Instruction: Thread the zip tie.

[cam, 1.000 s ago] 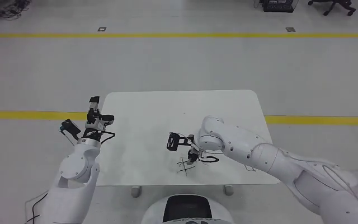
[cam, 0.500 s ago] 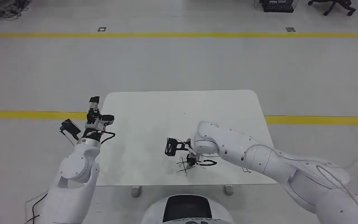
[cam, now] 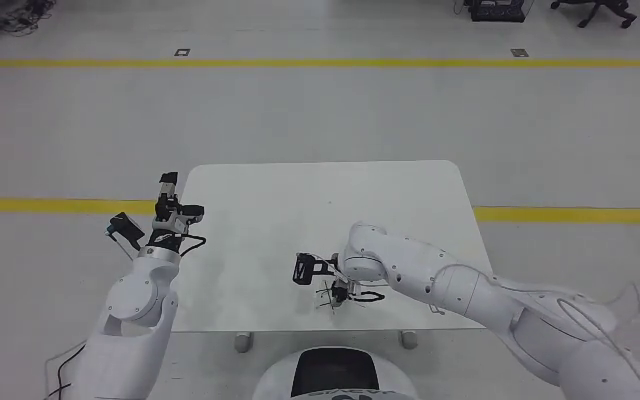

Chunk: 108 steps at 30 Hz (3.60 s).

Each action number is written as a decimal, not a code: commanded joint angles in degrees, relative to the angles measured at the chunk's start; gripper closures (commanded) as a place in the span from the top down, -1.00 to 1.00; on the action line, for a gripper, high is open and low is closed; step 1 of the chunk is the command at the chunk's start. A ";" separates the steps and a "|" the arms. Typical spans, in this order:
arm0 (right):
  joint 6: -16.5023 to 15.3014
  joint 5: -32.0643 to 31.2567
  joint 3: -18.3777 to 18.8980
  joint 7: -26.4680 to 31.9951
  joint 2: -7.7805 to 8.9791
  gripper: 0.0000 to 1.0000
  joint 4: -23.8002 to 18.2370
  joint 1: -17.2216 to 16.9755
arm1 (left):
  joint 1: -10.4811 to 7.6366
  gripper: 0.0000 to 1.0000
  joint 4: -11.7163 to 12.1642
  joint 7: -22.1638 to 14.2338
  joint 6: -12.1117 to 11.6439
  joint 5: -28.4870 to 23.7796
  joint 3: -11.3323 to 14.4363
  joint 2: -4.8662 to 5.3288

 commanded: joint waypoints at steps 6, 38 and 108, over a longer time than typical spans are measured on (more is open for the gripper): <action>0.00 -0.52 0.00 -0.99 -0.17 1.00 0.84 -1.25 | 0.00 1.00 0.00 0.00 0.00 0.00 0.00 0.00; 0.00 -1.53 0.08 -2.62 -0.74 1.00 1.93 -3.30 | 0.00 1.00 0.00 0.00 0.00 0.00 0.00 0.00; 0.00 -1.82 0.00 -3.69 -4.91 -0.38 9.22 -4.50 | 0.00 1.00 0.00 0.00 0.00 0.00 0.00 0.00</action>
